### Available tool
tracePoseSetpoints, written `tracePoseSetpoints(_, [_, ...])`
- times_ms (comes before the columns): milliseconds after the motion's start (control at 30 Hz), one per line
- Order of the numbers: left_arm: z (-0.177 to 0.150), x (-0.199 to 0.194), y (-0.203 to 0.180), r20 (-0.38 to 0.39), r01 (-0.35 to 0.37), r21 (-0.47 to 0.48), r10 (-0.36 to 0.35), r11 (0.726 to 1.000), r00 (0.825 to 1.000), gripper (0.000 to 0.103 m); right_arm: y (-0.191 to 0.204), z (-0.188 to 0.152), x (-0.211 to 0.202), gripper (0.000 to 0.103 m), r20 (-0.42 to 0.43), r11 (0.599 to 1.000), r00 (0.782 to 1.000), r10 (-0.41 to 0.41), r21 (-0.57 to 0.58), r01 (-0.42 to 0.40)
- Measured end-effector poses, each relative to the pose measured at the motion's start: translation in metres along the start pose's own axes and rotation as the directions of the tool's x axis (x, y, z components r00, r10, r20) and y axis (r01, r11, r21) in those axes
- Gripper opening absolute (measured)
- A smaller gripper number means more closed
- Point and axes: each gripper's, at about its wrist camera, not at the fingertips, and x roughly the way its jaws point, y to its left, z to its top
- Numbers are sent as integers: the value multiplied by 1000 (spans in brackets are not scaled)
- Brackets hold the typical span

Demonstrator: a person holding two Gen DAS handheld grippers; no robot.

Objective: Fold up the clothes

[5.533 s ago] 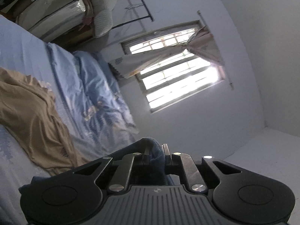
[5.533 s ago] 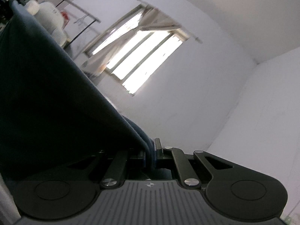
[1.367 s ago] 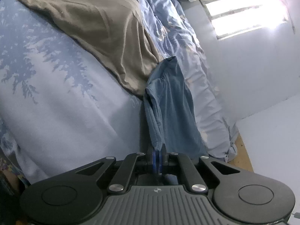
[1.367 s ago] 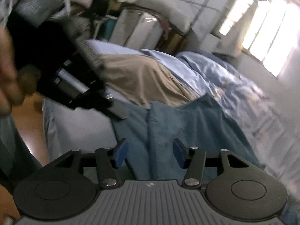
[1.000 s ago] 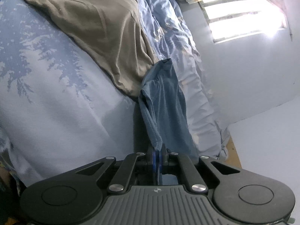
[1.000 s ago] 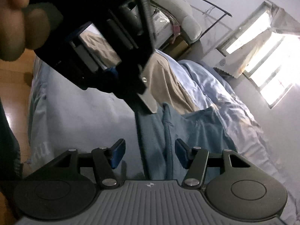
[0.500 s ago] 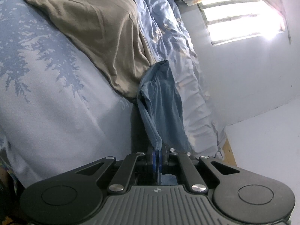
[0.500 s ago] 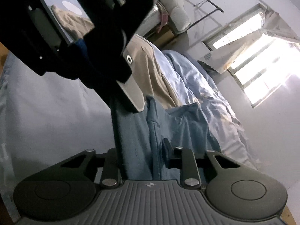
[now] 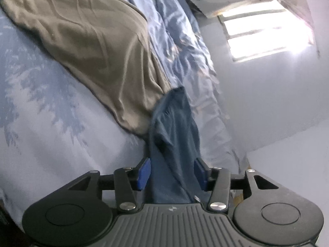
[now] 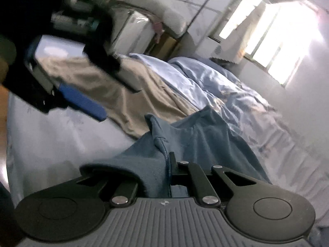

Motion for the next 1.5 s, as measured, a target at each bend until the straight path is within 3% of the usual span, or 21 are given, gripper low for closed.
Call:
tracePoseSetpoints(133, [16,25,2,-13,-16,4,16,1000,1000,49,-20,7,-11,2,6,996,1000,19,85,-19])
tracePoseSetpoints(333, [44,77,-15,-62,32,86,-27,996,998,52,-33,11,-23,3,37,994,999,10,113,-14])
tracePoseSetpoints(500, [68,120,-24,-81,18,144,-7,989,997,55,-45,11,-32,3,57,990,998,24,134,-31])
tracePoseSetpoints(800, [89,185,-30,-216,46,196,-3,979,976,55,-68,18,-43,3,82,986,997,13,167,-27])
tracePoseSetpoints(1100, [113,215,-31,-154,11,178,17,984,988,53,-74,15,-59,3,102,986,995,17,164,-33])
tracePoseSetpoints(1167, [117,218,-35,-137,7,177,17,984,990,45,-73,13,-61,3,103,987,995,20,159,-36])
tracePoseSetpoints(1200, [118,219,-36,-131,-5,177,28,984,991,32,-73,12,-62,3,103,986,994,21,161,-37])
tracePoseSetpoints(1233, [120,221,-38,-129,-18,178,42,984,991,11,-72,11,-63,3,103,986,994,25,161,-41])
tracePoseSetpoints(1267, [120,222,-40,-131,-23,189,48,982,990,4,-72,11,-64,3,104,987,994,25,158,-41])
tracePoseSetpoints(1500, [116,218,-80,-109,-3,279,35,960,993,2,-82,1,-78,3,106,985,994,-6,174,-12])
